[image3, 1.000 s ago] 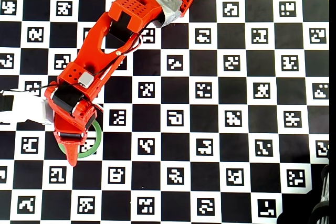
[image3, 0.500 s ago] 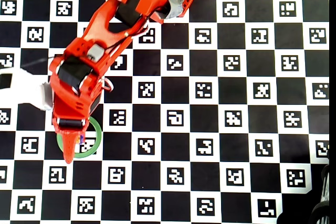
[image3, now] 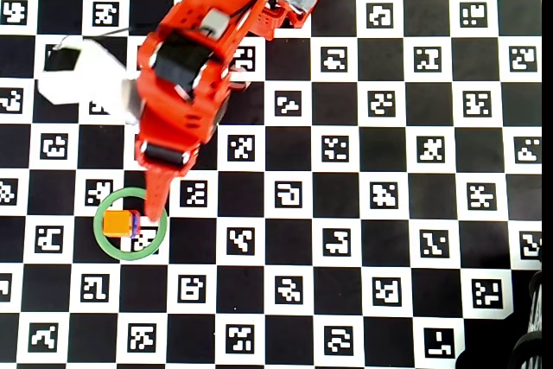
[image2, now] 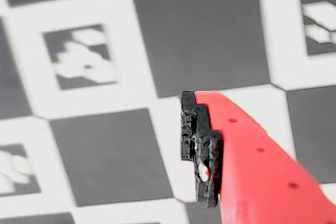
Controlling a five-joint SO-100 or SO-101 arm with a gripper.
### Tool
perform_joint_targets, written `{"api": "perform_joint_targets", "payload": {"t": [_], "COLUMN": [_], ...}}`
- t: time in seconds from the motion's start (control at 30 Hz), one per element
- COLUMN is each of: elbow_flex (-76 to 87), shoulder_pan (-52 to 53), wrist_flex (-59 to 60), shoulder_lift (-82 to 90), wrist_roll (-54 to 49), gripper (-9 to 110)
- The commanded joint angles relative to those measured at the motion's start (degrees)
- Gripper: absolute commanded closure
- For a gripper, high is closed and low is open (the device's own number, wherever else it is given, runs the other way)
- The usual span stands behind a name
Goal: Grab the red cube then put it in the green circle then put the blue cube on top and finally the orange cube on top
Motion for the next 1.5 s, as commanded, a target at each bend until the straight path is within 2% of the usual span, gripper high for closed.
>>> {"api": "perform_joint_targets", "payload": {"t": [0.0,0.17,0.4,0.7,0.9,1.47], "elbow_flex": [7.6,22.2,43.1,61.5,72.9,95.1], "shoulder_pan": [-2.5,-6.2,-14.6,-21.7,-24.6,-26.8], "wrist_flex": [-2.6,-11.2,-24.4,-35.3,-42.9,-42.5], "shoulder_lift": [11.7,20.0,31.7,43.5,53.6,72.2], "wrist_roll": [2.0,3.3,-8.1,-29.3,-36.9,-57.9], "gripper": [65,85,107,108,108,107]}}
